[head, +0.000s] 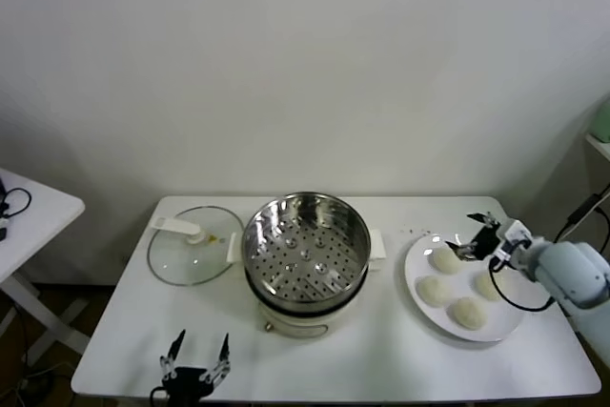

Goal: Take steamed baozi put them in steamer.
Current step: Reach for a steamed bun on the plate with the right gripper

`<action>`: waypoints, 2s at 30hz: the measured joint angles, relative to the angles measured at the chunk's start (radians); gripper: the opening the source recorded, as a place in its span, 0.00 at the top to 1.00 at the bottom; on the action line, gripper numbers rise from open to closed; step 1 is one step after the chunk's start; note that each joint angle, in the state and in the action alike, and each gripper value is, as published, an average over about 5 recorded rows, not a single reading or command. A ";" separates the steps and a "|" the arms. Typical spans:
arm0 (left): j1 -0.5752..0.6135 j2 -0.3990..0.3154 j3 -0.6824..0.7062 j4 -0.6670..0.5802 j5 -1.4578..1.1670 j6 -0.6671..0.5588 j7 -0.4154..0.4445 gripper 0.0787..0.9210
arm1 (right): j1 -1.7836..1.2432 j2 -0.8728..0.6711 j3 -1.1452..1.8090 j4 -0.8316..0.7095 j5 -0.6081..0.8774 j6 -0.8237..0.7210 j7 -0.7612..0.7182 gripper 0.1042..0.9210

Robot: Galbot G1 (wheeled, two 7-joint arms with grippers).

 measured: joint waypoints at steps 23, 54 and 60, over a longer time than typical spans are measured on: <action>0.003 -0.001 0.000 -0.004 0.009 -0.004 0.005 0.12 | 0.790 0.141 -0.911 -0.435 -0.131 0.227 -0.387 0.12; 0.010 0.005 -0.027 0.015 0.035 -0.007 0.008 0.12 | 0.802 0.383 -1.000 -0.775 -0.223 0.353 -0.493 0.12; 0.007 0.004 -0.030 0.022 0.040 -0.008 0.005 0.12 | 0.788 0.403 -0.980 -0.804 -0.244 0.368 -0.488 0.13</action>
